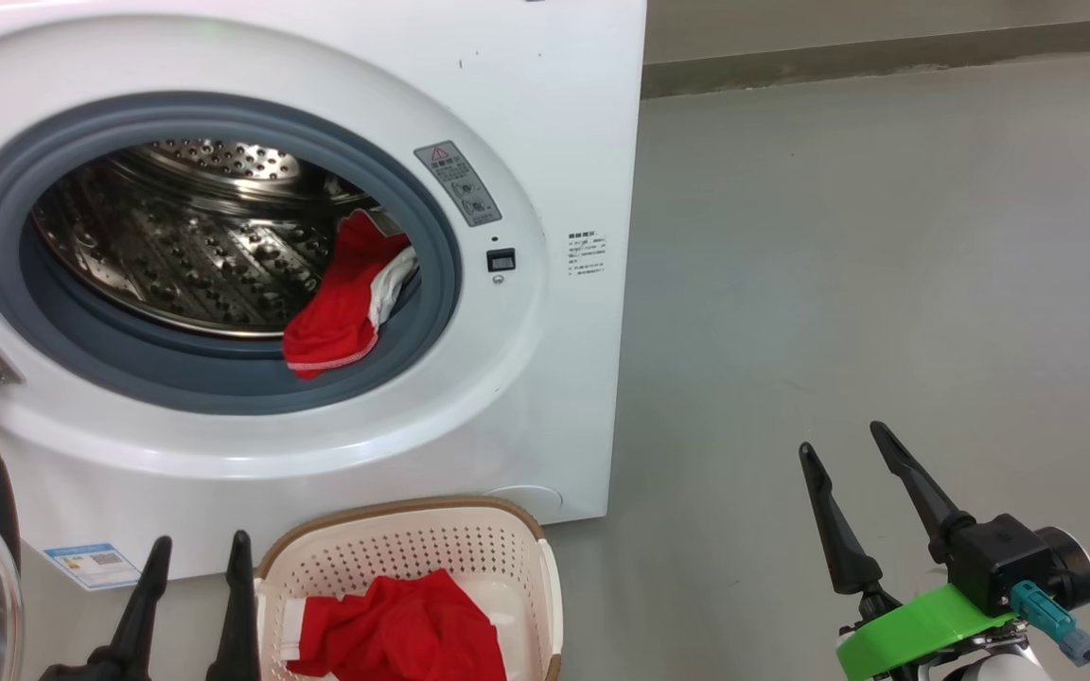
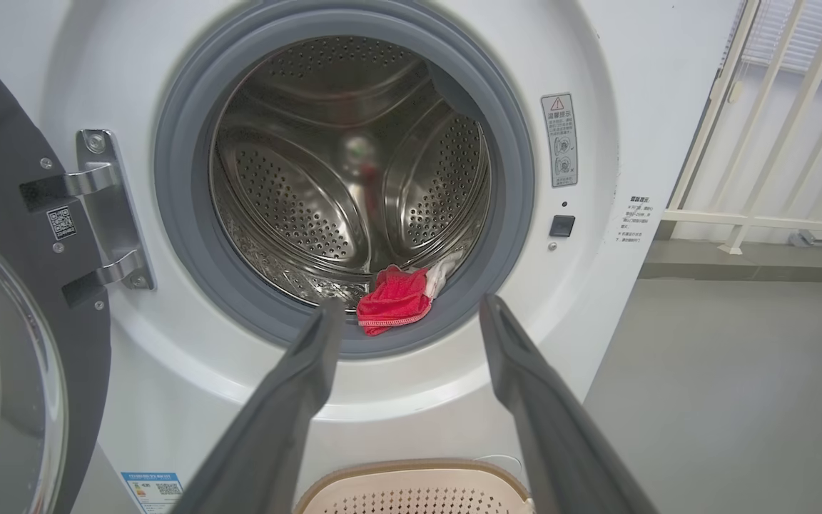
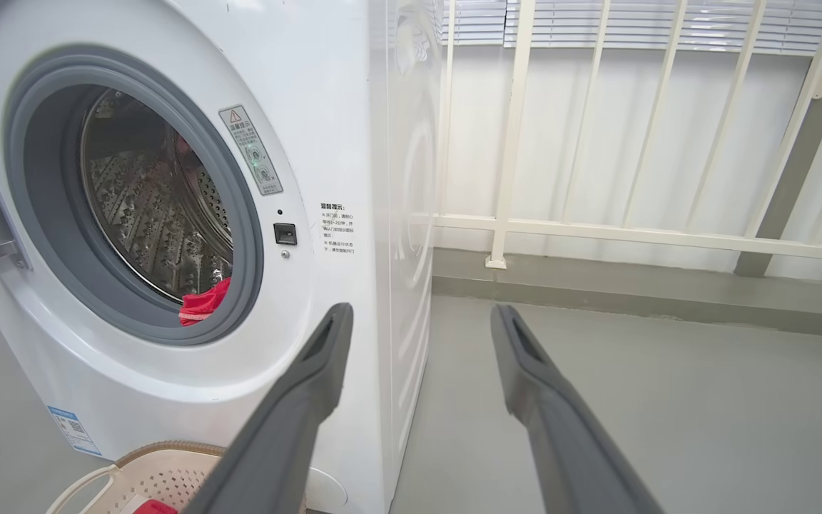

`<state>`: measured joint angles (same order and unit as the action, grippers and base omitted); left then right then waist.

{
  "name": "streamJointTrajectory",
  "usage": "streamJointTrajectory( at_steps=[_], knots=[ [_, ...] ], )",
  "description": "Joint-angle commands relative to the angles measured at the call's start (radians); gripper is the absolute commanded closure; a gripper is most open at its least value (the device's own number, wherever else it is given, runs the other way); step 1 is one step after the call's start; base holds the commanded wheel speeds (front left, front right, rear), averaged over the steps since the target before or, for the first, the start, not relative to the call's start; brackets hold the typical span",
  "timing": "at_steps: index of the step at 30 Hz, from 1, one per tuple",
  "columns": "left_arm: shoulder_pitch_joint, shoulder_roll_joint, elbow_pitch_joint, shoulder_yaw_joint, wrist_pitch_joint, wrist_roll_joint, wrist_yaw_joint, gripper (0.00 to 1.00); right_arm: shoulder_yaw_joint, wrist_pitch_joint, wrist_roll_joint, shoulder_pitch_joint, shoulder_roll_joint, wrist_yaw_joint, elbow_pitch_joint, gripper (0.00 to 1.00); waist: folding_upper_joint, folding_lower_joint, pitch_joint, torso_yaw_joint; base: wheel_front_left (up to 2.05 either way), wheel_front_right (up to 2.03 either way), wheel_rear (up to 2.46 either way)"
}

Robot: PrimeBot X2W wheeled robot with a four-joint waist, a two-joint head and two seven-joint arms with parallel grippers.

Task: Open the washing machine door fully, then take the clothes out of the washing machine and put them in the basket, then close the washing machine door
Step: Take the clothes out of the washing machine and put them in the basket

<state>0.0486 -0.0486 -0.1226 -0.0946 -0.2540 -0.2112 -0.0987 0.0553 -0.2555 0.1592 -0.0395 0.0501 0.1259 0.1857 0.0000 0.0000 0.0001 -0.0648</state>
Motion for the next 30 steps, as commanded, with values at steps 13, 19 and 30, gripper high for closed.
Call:
streamJointTrajectory(
  at_steps=[13,19,30],
  knots=[
    [0.0,-0.004,0.043,-0.045,-0.008,0.012,-0.007,0.0,0.025,-0.006,-0.001,0.002,0.0,0.005,-0.031,0.0,0.0,0.0,-0.001,-0.001,0.0,0.0,0.0],
    [-0.002,-0.004,0.043,-0.045,-0.008,0.014,-0.009,0.0,0.031,-0.006,0.0,0.0,0.0,0.005,-0.027,0.0,0.0,0.0,-0.002,-0.003,0.0,0.0,0.0],
    [-0.007,-0.003,0.039,-0.05,-0.008,0.01,-0.012,0.0,0.032,-0.006,-0.004,-0.003,0.0,0.005,-0.034,0.0,0.0,0.0,0.011,-0.004,0.0,0.0,0.0]
  ],
)
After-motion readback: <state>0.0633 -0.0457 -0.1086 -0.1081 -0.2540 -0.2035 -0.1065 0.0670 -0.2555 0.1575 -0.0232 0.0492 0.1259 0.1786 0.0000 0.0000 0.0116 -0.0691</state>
